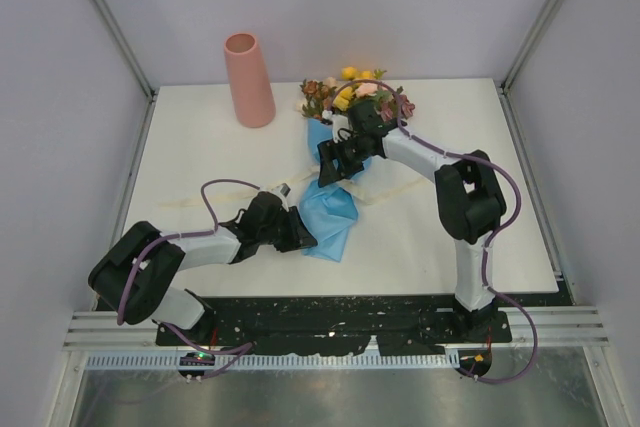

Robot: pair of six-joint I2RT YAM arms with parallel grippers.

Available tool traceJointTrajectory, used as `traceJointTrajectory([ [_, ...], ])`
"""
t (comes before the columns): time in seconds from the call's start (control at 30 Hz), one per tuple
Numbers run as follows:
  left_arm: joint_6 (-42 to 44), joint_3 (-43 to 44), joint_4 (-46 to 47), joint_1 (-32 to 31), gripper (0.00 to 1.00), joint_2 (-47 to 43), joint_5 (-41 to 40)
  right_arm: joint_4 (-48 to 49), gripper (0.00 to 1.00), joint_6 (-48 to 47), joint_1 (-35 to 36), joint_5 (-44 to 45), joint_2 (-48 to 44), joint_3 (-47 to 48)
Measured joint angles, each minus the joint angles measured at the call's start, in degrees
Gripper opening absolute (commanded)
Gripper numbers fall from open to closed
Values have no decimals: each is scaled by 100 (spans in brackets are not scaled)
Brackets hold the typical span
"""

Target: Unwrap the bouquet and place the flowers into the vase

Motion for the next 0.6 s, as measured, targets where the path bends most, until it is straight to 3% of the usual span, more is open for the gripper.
traceJointTrajectory([
  [0.6,-2,0,-2,-26,31,0,-28,-175,72,-304,-15,166,0,328],
])
